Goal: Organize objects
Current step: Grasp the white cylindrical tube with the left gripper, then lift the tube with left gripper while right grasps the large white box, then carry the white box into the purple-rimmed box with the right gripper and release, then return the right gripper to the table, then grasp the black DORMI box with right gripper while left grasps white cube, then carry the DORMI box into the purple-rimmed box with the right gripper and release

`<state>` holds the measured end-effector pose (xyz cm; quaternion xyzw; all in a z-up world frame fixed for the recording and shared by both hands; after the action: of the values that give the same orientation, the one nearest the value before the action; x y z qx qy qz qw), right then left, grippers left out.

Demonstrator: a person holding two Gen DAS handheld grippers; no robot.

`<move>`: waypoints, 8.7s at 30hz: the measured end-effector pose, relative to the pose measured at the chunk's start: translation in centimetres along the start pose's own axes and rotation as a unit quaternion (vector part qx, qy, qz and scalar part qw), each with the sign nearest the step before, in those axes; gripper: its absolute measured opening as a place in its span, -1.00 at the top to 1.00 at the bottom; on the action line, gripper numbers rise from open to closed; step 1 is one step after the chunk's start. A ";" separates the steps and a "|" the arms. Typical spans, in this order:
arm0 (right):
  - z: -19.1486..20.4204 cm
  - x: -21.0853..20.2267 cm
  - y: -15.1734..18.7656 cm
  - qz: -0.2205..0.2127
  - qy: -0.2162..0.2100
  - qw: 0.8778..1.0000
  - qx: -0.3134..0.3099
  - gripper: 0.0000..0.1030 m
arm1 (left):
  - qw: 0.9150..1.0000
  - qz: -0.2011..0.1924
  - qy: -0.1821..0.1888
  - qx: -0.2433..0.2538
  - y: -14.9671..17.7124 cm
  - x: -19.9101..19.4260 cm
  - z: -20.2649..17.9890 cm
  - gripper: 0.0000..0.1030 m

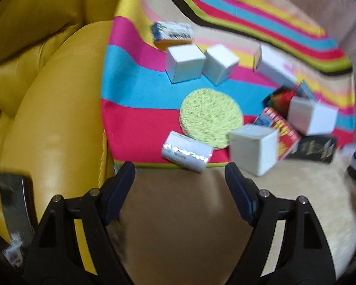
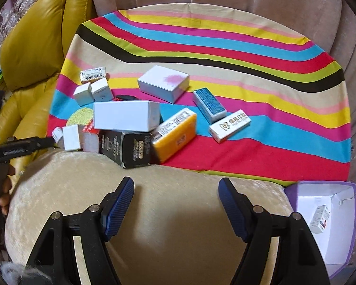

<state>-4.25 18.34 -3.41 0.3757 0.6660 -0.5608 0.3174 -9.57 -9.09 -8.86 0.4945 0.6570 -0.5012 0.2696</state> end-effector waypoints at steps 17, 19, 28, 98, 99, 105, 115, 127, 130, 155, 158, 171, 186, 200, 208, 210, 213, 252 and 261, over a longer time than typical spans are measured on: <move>5.3 0.7 -5.0 -0.027 -0.011 1.000 0.005 -0.97 | 0.998 0.019 -0.017 0.049 -0.5 2.2 0.7 0.03; 6.0 1.2 -5.1 -0.022 -0.003 1.000 -0.002 -0.99 | 0.999 0.003 -0.019 0.041 -0.5 1.3 1.0 0.03; 7.1 2.1 -6.0 -0.023 0.026 0.999 -0.015 -0.99 | 0.998 -0.062 -0.008 0.021 0.0 -2.5 0.4 0.04; -25.7 -0.1 9.8 -0.001 0.149 0.948 0.280 -0.70 | 0.958 0.002 0.163 0.234 2.5 7.8 -40.2 0.04; -26.3 0.0 10.3 0.003 0.153 0.946 0.287 -0.70 | 0.957 0.005 0.168 0.237 2.6 8.0 -40.8 0.04; -28.8 0.4 12.1 0.025 0.173 0.930 0.325 -0.71 | 0.950 0.025 0.198 0.240 2.7 9.5 -43.8 0.04; -30.4 0.9 13.5 0.041 0.177 0.916 0.357 -0.75 | 0.939 0.049 0.257 0.225 2.8 10.7 -46.6 -0.31; -30.2 0.7 13.1 0.036 0.173 0.919 0.353 -0.82 | 0.943 0.019 0.271 0.193 1.9 8.2 -44.5 -0.41; -30.0 0.5 12.7 0.032 0.173 0.921 0.346 -0.82 | 0.943 0.001 0.261 0.206 1.7 6.8 -43.6 -0.43; -20.1 -1.1 7.2 -0.003 0.120 0.971 0.209 -0.83 | 0.977 -0.096 0.170 0.087 2.2 -1.8 -23.4 -0.46; -18.0 -1.5 6.1 -0.013 0.108 0.977 0.183 -0.83 | 0.979 -0.105 0.162 0.066 2.2 -2.5 -20.7 -0.46; -8.7 -1.6 3.1 -0.020 0.047 0.995 0.087 -0.83 | 0.977 -0.051 0.205 0.023 1.2 -0.8 -15.9 -0.64; 0.1 0.6 0.7 0.014 -0.033 0.999 0.003 -0.83 | 0.992 -0.052 0.114 0.027 -0.6 -1.3 -8.5 -0.65; 4.2 3.4 -1.6 0.067 -0.084 0.994 0.012 -0.83 | 0.989 0.030 0.082 0.118 -1.6 2.3 -6.9 -0.65; 5.4 4.8 -2.5 0.088 -0.106 0.990 0.029 -0.82 | 0.981 0.050 0.065 0.174 -1.5 3.7 -7.7 -0.30; 5.6 5.0 -2.6 0.093 -0.117 0.988 0.033 -0.78 | 0.979 0.056 0.069 0.184 -1.2 4.0 -8.0 -0.10; 5.7 5.2 -2.5 0.095 -0.123 0.987 0.036 -0.33 | 0.977 0.050 0.066 0.196 -1.2 3.8 -8.4 -0.03; 2.1 -1.0 -0.9 -0.034 -0.074 0.996 0.024 0.22 | 0.983 -0.049 0.138 0.109 0.4 -1.1 -13.1 0.12; -1.8 -2.9 0.1 -0.066 -0.047 0.995 0.054 0.22 | 0.979 -0.045 0.157 0.126 0.9 -0.8 -16.8 0.12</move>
<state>-2.69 19.67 -0.71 0.3212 0.6425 -0.6324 0.2900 -6.06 6.17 -2.57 0.5673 0.6440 -0.5076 0.0760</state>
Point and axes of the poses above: each gripper's, at about its wrist camera, not at the fingertips, and x roughly the way its jaws point, z to its left, y to its underside, the point moved 7 cm from there along x, roughly the way its jaws point, and after that the axes turned 15 degrees about y, right-handed, at the moved point
